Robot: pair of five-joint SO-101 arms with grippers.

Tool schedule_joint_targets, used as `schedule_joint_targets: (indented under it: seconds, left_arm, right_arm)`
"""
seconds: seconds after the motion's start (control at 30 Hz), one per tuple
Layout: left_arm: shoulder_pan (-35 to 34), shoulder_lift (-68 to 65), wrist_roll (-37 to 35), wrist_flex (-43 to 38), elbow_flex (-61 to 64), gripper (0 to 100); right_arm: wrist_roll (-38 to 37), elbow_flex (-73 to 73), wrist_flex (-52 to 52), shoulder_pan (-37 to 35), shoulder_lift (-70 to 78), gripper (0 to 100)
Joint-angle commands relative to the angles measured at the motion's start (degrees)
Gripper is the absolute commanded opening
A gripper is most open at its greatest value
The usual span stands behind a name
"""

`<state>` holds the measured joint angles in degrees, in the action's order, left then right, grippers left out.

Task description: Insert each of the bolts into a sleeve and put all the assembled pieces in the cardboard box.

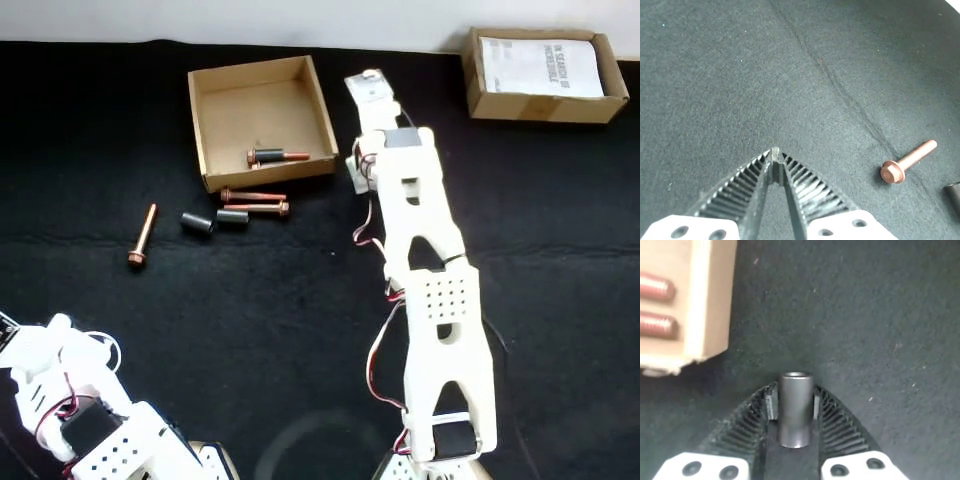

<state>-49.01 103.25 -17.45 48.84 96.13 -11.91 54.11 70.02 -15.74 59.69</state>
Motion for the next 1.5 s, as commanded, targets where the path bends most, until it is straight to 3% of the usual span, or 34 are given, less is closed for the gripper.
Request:
schedule_joint_targets:
  seconds: [0.0,0.37,0.47,1.23,1.47]
  left_arm:
    - [0.04,0.57,0.26,0.26,0.92,2]
    - [1.27,0.13,0.26,0.18,0.92,2]
    - [1.36,0.13,0.26,0.18,0.92,2]
    - [4.97,0.13,0.44,3.08,0.92,2]
    - [5.05,0.13,0.62,3.96,0.92,2]
  right_arm:
    - [-0.26,7.43,7.87,-0.48,-2.86,0.7]
    - [-0.26,40.57,29.58,-5.49,-9.71,0.7]
    - [-0.26,46.99,30.99,-7.08,-12.00,0.7]
    - [-0.35,47.08,31.16,-9.71,-58.07,0.7]
    - [-0.35,42.59,31.16,0.40,-70.81,0.7]
